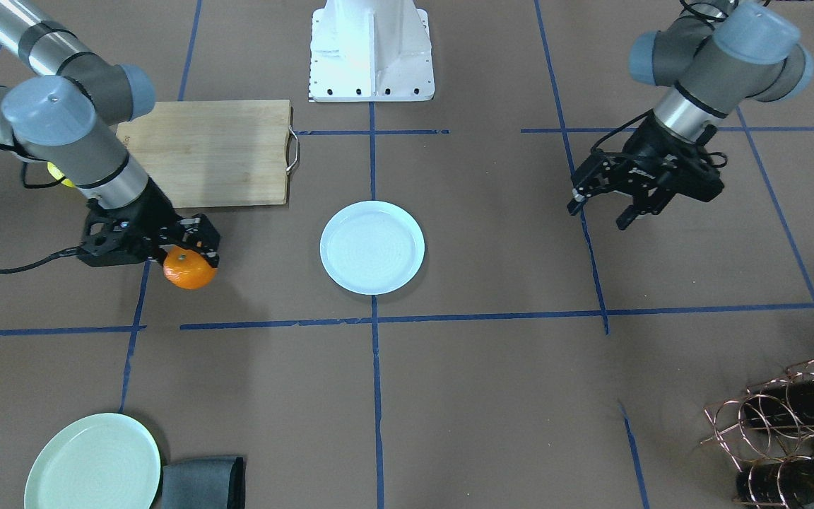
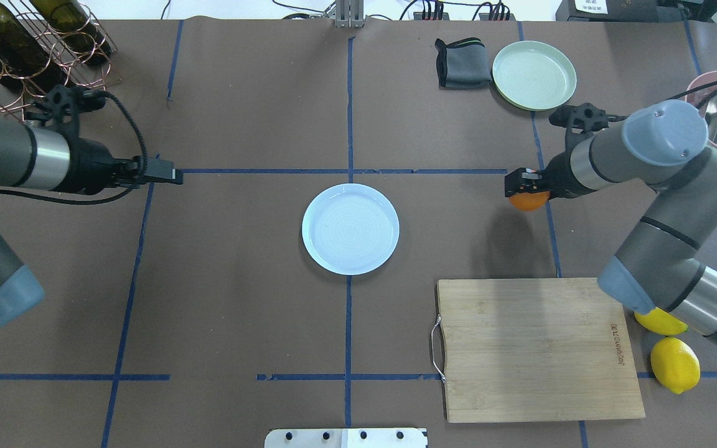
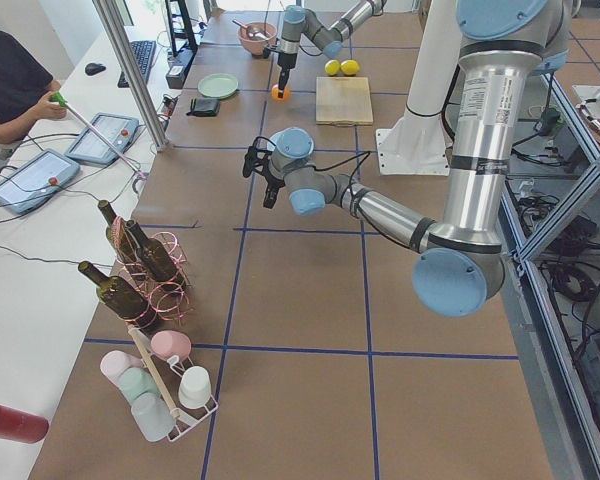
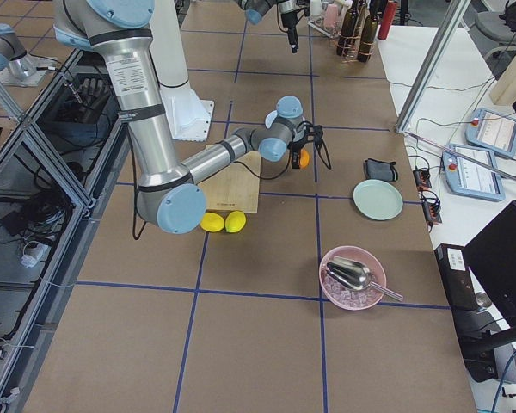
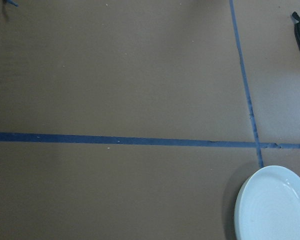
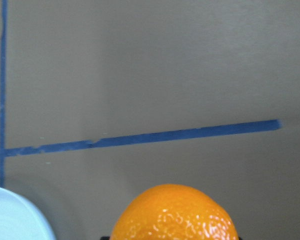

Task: Pick orange to plate
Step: 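Carry the orange with the right gripper over the light blue plate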

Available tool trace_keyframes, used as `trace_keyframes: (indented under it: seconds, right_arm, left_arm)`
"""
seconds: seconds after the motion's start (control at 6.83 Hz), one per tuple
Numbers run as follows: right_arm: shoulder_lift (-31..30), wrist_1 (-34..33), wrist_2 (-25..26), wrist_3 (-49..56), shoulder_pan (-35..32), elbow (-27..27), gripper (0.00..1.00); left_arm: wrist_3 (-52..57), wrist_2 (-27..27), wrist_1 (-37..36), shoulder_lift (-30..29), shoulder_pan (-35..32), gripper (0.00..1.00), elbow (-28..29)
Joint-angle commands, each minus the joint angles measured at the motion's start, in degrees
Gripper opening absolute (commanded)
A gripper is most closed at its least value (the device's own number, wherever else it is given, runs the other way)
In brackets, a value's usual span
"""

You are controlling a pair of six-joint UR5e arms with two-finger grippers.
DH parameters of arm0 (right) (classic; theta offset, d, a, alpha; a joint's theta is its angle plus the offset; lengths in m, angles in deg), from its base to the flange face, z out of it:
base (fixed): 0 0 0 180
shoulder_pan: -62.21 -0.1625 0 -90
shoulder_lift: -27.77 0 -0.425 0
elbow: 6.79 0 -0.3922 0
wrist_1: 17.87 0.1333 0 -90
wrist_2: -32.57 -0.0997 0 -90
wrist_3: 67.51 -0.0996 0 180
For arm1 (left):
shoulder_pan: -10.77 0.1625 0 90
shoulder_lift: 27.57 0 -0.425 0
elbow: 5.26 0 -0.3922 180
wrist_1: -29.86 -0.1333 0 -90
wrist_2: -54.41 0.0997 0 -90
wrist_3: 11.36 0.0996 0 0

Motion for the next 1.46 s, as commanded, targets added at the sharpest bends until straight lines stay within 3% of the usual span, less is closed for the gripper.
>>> trace_keyframes:
  seconds: [0.0,0.15,0.44,1.32]
  right_arm:
    - [10.3,-1.7,9.9,-10.0,9.0,-3.8,0.00]
    - [13.7,-1.7,11.0,-11.1,10.7,-7.6,0.00]
    - [14.4,-1.2,15.6,-11.0,13.7,-9.4,0.00]
    - [16.3,-1.5,16.2,-10.9,14.3,-13.1,0.00]
  left_arm:
    - [13.5,-1.4,0.1,6.5,-6.1,1.00,-0.2]
    - [15.6,-1.4,0.1,7.3,-6.9,1.00,-0.1]
    - [15.1,-1.4,0.1,7.2,-6.9,1.00,-0.1]
    - [14.6,-1.2,0.1,7.1,-6.9,1.00,0.0]
